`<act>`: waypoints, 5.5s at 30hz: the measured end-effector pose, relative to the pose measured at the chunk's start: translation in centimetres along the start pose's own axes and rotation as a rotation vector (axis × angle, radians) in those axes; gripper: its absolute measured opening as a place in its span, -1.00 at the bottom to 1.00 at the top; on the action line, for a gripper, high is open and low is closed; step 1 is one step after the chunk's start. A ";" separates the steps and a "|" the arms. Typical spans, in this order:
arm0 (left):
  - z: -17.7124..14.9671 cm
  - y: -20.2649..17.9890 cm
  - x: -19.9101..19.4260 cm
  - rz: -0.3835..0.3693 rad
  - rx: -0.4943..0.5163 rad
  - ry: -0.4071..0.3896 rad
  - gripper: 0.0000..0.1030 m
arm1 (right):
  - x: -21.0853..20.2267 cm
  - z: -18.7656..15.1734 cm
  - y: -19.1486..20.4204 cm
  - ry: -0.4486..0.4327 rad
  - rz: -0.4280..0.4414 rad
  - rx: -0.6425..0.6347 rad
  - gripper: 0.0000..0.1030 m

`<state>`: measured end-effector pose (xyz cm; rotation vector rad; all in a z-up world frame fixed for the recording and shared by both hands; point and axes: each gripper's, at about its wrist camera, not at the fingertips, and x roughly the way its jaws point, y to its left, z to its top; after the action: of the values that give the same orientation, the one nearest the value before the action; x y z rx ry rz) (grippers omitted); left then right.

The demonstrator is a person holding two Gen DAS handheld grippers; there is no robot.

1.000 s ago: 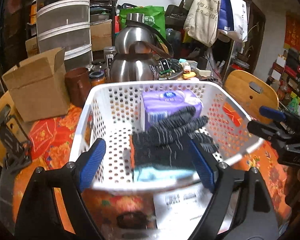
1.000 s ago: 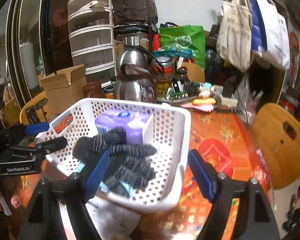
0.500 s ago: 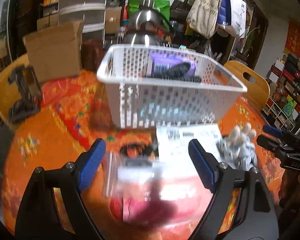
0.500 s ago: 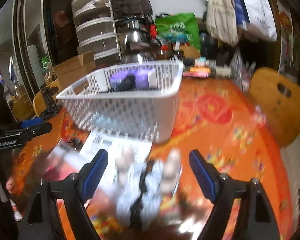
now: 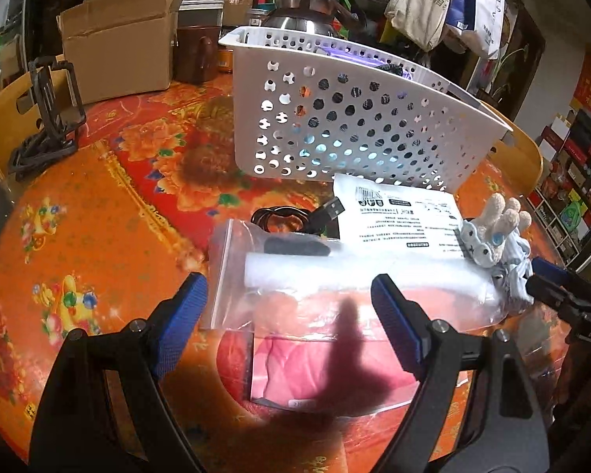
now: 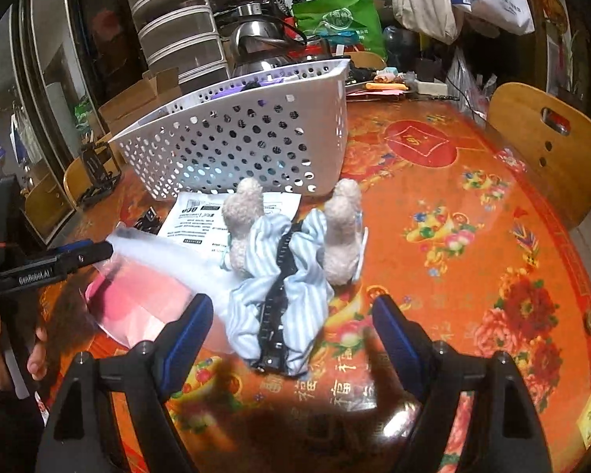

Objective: Organize soft objects
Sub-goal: 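Move the left gripper to the black USB cable while the right gripper reaches the striped socks, then grasp and lift the USB cable with left gripper while right gripper grasps and lifts the socks, then lower the cable into the basket with left gripper while right gripper lowers the socks in, both open, then grasp the clear plastic bag with both grippers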

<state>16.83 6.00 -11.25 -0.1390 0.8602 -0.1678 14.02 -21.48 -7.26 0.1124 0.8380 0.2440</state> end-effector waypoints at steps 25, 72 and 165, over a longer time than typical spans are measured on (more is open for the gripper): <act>5.4 -2.3 5.9 0.081 0.038 0.074 0.61 | 2.6 4.7 -1.9 -0.002 -0.004 0.010 0.18; 6.1 -4.2 -2.2 0.121 0.109 -0.210 -0.54 | -1.2 6.3 2.1 -0.120 -0.009 -0.107 -0.71; 11.7 -4.4 -3.2 0.070 0.093 -0.078 0.72 | 0.3 13.3 2.1 -0.115 -0.015 -0.093 0.72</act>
<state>23.27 2.99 -0.52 -0.0276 0.7773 -0.1355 23.75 -19.38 1.77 0.0323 0.7116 0.2598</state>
